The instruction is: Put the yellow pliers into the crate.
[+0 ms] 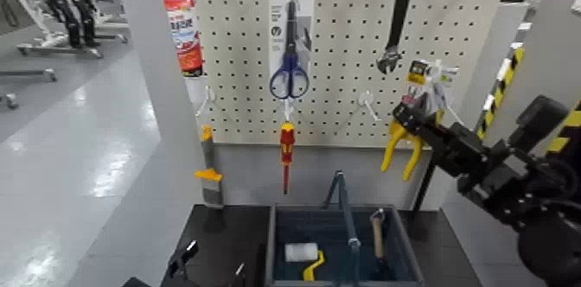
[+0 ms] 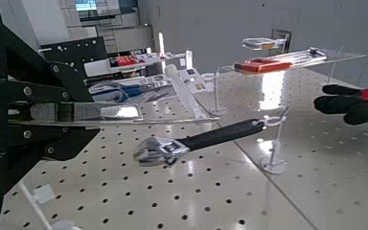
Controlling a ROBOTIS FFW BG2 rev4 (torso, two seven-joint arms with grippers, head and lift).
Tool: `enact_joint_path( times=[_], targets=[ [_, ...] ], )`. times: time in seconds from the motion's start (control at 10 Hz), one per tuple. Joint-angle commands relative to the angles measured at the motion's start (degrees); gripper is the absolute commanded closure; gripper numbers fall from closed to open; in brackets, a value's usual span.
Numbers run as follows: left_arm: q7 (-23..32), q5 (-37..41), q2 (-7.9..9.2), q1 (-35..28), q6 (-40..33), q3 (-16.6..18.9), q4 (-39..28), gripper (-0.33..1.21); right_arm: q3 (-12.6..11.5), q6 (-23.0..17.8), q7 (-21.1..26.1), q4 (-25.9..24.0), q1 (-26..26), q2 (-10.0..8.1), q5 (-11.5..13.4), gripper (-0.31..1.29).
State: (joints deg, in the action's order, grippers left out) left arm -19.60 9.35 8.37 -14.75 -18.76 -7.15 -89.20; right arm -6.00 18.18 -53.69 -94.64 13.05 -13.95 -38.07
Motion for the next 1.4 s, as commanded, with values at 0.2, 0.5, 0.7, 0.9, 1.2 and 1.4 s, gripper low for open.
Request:
enact_joint_path(
  times=[0.2,0.5,0.7,0.9,1.2,1.4],
  targets=[
    [0.0,0.32,-0.02,0.16,-0.31,-0.15,0.52,0.13,1.25,0.19,-0.1,2.18,-2.06,1.03,1.24,1.22],
    [-0.09,0.32,-0.2,0.25,-0.75,-0.15,0.79,0.13,2.04,0.63,-0.27,4.9,-3.47,1.73,2.65,1.22],
    [-0.09,0.4,-0.2,0.34,-1.1,-0.24,1.05,0.13,2.66,0.45,-0.8,7.45,-3.82,1.82,2.74,1.22],
    [-0.09,0.4,-0.28,0.34,-1.28,-0.15,1.23,0.13,2.92,0.54,-0.89,9.3,-3.82,1.55,6.17,1.22],
    [-0.44,0.4,-0.28,0.6,-1.28,-0.32,1.4,0.13,3.36,-0.07,-1.5,13.6,-3.29,0.76,8.89,1.22],
    [-0.44,0.4,-0.37,0.69,-1.28,-0.32,1.49,0.13,4.59,-1.48,-2.21,17.12,-2.5,0.24,9.33,1.22]
  ],
)
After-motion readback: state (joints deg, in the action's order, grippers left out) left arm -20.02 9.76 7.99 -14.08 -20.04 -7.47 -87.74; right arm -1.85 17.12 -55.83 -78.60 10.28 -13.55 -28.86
